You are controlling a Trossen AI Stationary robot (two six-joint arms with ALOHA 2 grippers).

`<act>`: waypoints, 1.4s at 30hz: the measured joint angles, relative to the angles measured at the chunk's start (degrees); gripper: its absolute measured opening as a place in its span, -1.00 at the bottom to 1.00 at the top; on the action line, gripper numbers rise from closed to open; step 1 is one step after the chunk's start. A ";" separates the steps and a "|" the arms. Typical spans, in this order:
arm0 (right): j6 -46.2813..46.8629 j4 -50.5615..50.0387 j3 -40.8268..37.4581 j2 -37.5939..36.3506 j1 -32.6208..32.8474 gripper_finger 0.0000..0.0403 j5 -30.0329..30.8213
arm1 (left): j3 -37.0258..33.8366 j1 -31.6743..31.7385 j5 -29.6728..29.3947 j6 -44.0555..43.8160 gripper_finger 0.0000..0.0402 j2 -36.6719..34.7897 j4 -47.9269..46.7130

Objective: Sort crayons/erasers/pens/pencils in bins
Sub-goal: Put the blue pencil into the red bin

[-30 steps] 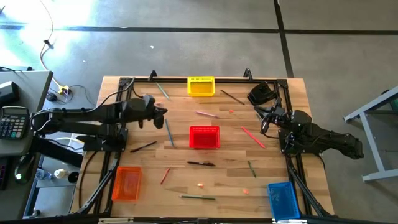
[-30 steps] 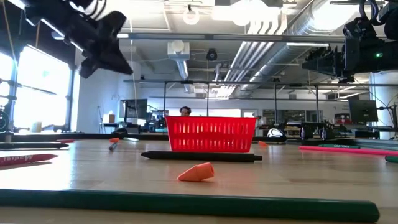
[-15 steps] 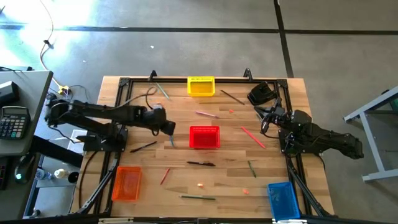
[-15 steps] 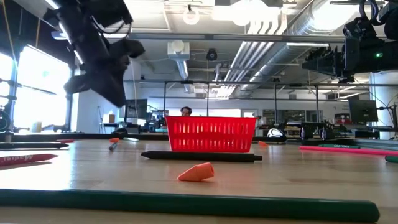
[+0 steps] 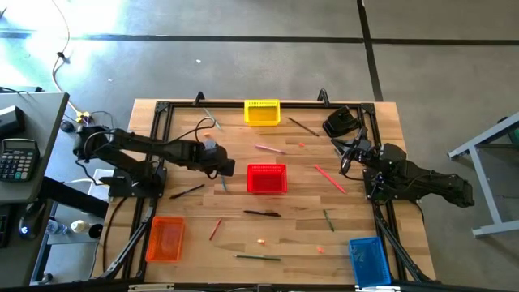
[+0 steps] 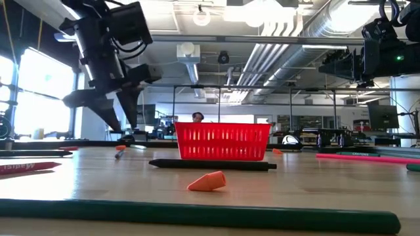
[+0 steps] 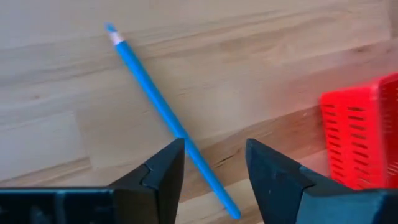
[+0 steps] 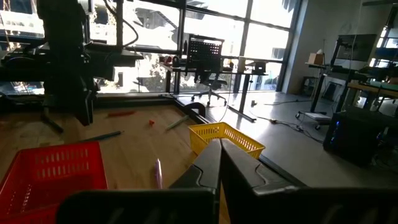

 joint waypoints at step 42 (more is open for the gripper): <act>0.00 0.00 0.02 0.02 -0.02 -1.00 0.02 | 6.40 3.36 2.24 -4.57 -0.15 13.61 -6.79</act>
